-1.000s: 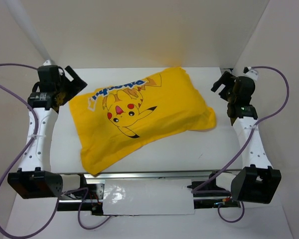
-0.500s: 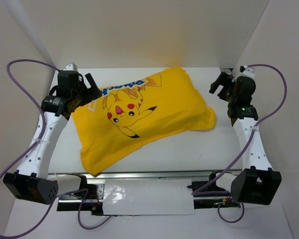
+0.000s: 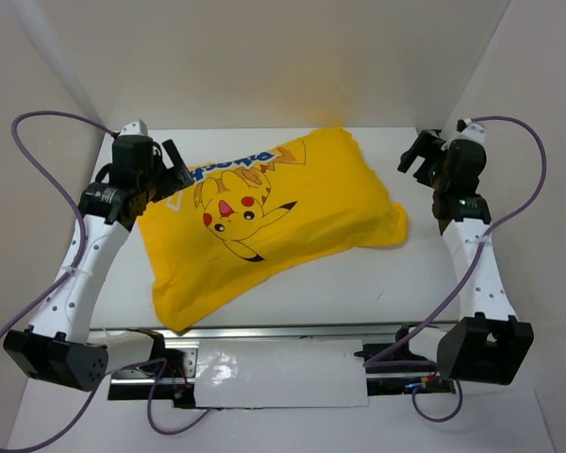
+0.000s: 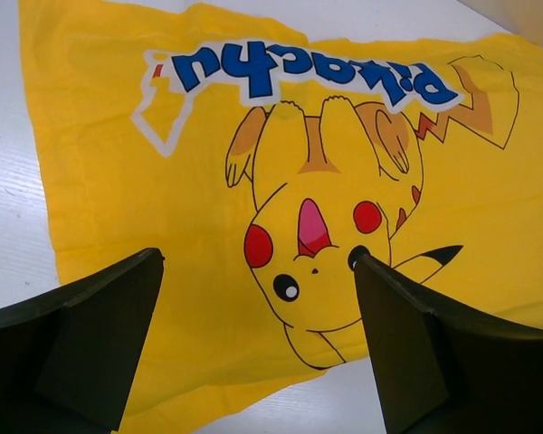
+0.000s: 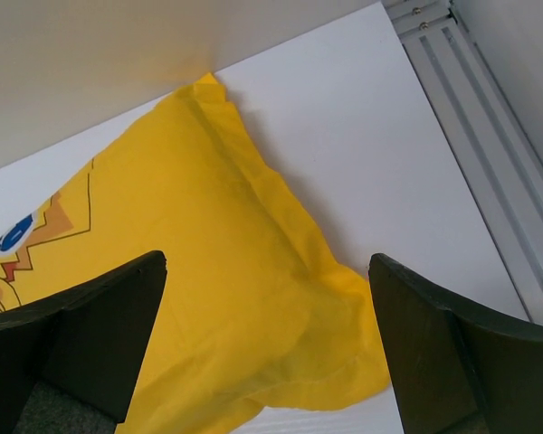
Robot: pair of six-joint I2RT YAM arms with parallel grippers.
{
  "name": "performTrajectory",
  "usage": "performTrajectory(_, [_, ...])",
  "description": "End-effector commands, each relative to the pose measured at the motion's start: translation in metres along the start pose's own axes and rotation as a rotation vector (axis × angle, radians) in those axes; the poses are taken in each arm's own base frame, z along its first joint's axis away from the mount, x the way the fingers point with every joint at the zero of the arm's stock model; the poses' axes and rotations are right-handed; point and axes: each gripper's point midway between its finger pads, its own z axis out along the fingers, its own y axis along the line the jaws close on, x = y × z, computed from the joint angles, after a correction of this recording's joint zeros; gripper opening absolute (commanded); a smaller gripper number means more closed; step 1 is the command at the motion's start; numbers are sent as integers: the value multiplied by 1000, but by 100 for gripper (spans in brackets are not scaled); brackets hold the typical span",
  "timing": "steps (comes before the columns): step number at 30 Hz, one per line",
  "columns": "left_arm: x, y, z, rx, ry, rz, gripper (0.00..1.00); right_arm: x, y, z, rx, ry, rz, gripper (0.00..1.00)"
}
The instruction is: Put the pillow into the pillowcase
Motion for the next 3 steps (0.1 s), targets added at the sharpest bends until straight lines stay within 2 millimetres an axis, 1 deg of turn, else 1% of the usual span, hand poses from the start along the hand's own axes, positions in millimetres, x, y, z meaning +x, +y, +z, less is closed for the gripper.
performTrajectory(1, [-14, 0, -10, 0, -61, 19, 100, -28, 10, -5, -10, -50, -7, 100])
performTrajectory(3, [-15, 2, -10, -9, -66, 19, 100, -29, 8, -5, 4, -55, 3, 100])
